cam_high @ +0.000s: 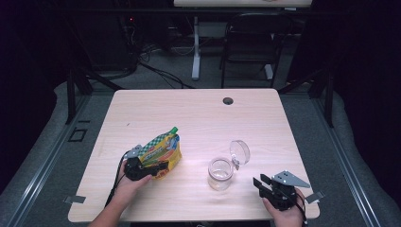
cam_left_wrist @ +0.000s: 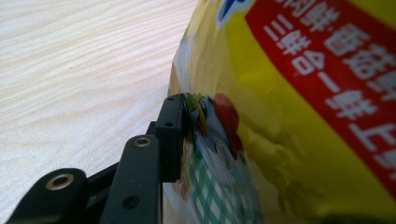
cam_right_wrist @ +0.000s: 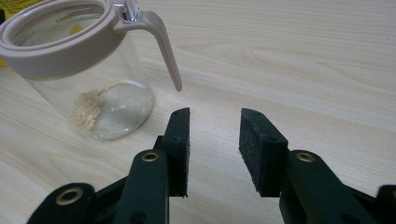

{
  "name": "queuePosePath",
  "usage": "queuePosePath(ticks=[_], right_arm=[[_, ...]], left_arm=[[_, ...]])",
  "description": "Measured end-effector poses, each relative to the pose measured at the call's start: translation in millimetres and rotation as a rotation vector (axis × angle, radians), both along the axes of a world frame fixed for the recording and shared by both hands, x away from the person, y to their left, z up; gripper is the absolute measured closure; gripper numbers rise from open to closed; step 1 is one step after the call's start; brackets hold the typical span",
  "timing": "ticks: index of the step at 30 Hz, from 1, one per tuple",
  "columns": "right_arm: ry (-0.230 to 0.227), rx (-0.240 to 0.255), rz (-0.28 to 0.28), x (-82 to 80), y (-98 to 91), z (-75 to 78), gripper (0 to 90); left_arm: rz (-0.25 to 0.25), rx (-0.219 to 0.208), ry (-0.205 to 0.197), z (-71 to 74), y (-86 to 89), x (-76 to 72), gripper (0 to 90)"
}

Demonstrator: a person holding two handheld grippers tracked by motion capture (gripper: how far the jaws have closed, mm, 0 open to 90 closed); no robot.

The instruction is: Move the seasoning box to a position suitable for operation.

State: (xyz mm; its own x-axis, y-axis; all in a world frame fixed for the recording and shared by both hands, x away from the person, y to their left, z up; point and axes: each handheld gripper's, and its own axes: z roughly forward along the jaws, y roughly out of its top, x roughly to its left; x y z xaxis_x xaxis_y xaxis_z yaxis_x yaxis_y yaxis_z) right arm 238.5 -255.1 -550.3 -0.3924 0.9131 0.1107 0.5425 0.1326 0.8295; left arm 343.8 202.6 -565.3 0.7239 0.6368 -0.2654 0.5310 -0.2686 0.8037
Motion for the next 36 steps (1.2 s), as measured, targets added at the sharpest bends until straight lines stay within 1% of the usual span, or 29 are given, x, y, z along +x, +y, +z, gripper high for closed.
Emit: queuePosePath(ticks=[4,8,12,14,19,21,23,30,36], right_arm=[[0.001,-0.006,-0.003,0.3,-0.8,0.0,63.9],[-0.004,0.005,-0.005,0.1,-0.8,0.1,63.9],[-0.003,-0.003,-0.005,-0.4,-1.4,0.5,63.9],[-0.004,0.003,-0.004,-0.5,-1.5,0.6,63.9],[-0.007,0.004,-0.006,-0.5,-2.0,0.8,63.9],[-0.008,0.005,-0.007,-0.5,-2.1,0.8,63.9],[-0.007,0.003,-0.006,-0.5,-2.0,0.9,63.9],[-0.008,0.002,-0.006,-0.5,-1.9,1.3,63.8],[-0.014,0.009,-0.005,-0.4,-1.5,1.6,63.7]], left_arm=[[0.001,0.006,-0.004,0.4,-0.2,-0.4,63.6],[0.005,0.006,-0.005,0.4,-0.3,-0.8,64.0],[0.009,0.007,-0.008,0.5,-0.3,-0.8,64.4],[0.01,0.006,-0.008,0.6,-0.4,-0.8,64.6],[0.015,-0.014,-0.008,2.4,1.5,-0.9,65.0],[0.02,-0.021,-0.013,3.5,2.3,-1.2,65.1],[0.022,-0.024,-0.01,4.6,3.6,-1.2,65.1],[0.036,-0.008,-0.021,7.1,5.4,-1.9,65.2],[0.046,0.016,-0.056,12.8,5.1,-5.4,65.2]])
